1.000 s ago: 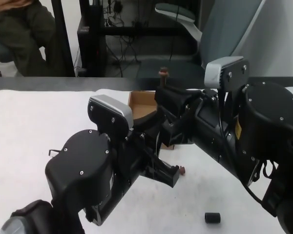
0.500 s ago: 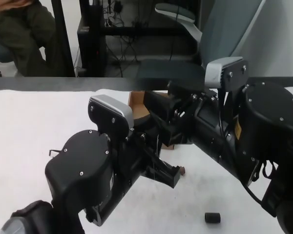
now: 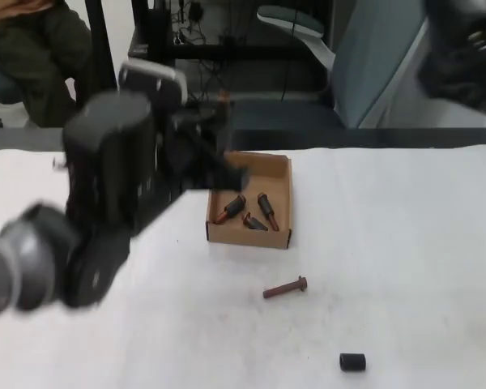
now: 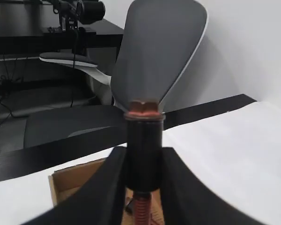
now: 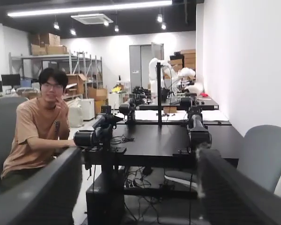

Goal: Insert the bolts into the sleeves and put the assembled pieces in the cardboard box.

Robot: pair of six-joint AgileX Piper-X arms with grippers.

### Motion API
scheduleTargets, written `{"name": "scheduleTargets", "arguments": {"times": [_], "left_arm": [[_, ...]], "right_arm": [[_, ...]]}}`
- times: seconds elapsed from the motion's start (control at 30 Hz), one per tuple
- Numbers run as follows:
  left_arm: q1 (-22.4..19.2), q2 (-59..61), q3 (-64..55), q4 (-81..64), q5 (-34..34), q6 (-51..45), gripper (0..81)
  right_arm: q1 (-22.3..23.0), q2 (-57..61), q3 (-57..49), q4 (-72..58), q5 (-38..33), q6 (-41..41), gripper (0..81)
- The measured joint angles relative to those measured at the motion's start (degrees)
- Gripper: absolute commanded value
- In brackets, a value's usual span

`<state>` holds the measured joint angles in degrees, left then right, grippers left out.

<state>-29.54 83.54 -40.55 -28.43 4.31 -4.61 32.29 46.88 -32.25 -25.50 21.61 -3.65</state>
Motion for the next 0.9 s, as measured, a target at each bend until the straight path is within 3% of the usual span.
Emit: {"name": "scheduleTargets", "arguments": {"times": [0.2,0.43,0.6,0.77,0.83,0.9], "left_arm": [[2.00,12.74,-17.52,18.89,7.02,1.78,1.8],[0.89,21.41,-30.50,36.58,5.76,2.08,1.8],[1.74,26.87,-35.00,41.23,4.35,2.08,1.8],[2.17,33.46,-38.53,43.14,5.17,2.08,0.7],[2.17,35.13,-39.53,43.44,6.22,2.08,14.1],[2.17,36.82,-40.76,44.11,7.96,2.08,37.4]], "right_arm": [[-0.27,-4.41,-0.12,15.57,-2.56,4.18,64.7],[-0.27,-4.56,-0.12,36.90,-6.58,19.46,64.7],[-0.27,-4.56,-0.12,46.81,-15.44,26.51,64.7],[-0.27,-4.56,-0.12,52.83,-25.25,27.82,64.7],[-0.27,-4.56,-0.12,54.01,-29.17,27.93,64.7],[-0.27,-4.56,-0.12,54.87,-33.32,28.12,64.7]]}}
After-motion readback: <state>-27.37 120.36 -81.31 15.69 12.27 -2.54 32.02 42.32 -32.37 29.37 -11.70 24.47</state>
